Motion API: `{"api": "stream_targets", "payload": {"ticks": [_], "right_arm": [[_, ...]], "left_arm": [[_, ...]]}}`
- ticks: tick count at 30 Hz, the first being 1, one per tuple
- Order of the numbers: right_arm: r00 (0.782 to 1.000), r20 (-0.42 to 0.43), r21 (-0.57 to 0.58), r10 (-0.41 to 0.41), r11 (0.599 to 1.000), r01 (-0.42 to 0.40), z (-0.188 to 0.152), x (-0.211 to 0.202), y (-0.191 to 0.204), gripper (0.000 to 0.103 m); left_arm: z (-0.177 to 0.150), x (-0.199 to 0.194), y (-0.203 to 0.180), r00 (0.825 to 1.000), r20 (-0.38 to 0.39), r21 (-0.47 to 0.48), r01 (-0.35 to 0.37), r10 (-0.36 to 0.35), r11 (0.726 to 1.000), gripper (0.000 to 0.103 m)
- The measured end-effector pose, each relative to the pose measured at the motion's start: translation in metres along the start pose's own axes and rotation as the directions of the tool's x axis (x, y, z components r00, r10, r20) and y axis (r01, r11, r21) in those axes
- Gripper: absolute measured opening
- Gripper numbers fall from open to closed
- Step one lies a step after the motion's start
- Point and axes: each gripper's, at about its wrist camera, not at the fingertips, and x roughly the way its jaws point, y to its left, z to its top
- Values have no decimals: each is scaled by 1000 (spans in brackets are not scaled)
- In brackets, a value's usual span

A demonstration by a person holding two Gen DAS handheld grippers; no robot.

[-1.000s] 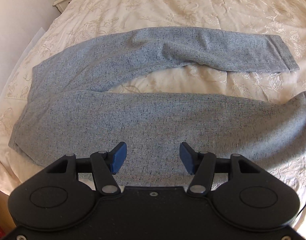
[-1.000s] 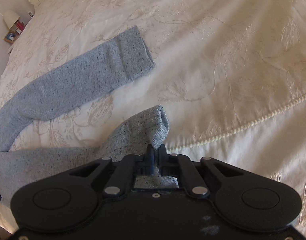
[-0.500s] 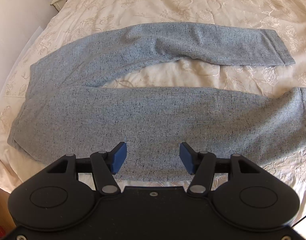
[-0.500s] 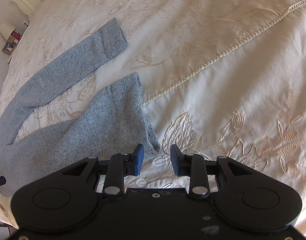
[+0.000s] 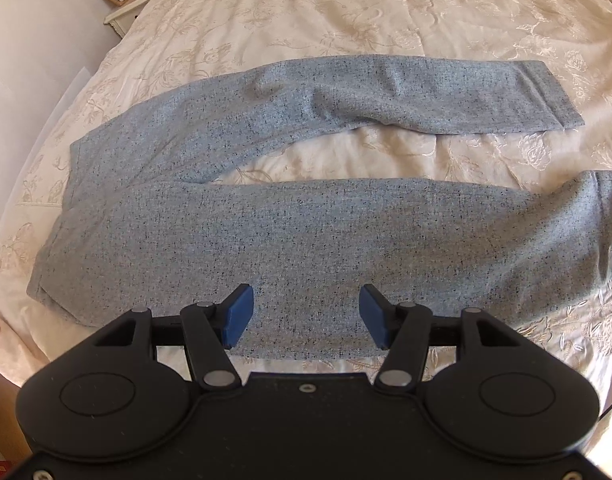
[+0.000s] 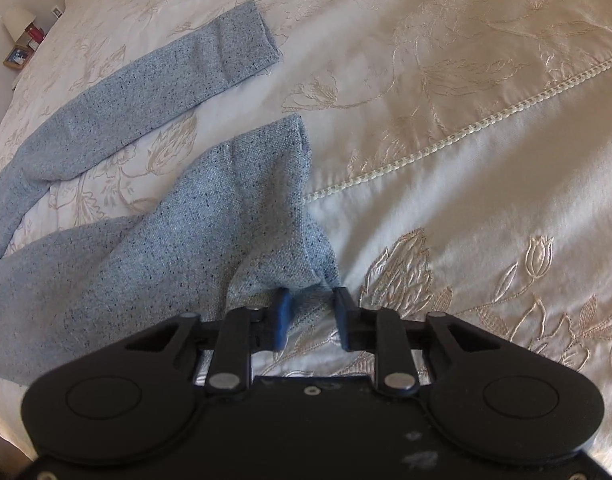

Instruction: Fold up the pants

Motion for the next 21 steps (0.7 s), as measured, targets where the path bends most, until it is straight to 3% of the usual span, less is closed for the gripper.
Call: {"api": "stream_targets", "payload": {"ticks": [7, 15, 17, 21], "right_arm": [[996, 13, 24, -86, 996, 86, -16, -53, 0, 5], [978, -84, 92, -193, 975, 200, -35, -16, -3, 5], [971, -89, 104, -223, 967, 232, -34, -14, 2, 5], [950, -84, 139, -301, 941, 310, -27, -26, 15, 15]], "left_arm": [[2, 8, 9, 1000, 10, -5, 8, -8, 1000, 62], [0, 55, 4, 999, 38, 85, 10, -13, 996, 62], [-6, 78, 4, 1000, 4, 118, -4, 4, 993, 62], [-23, 132, 7, 983, -183, 203, 23, 15, 979, 63]]}}
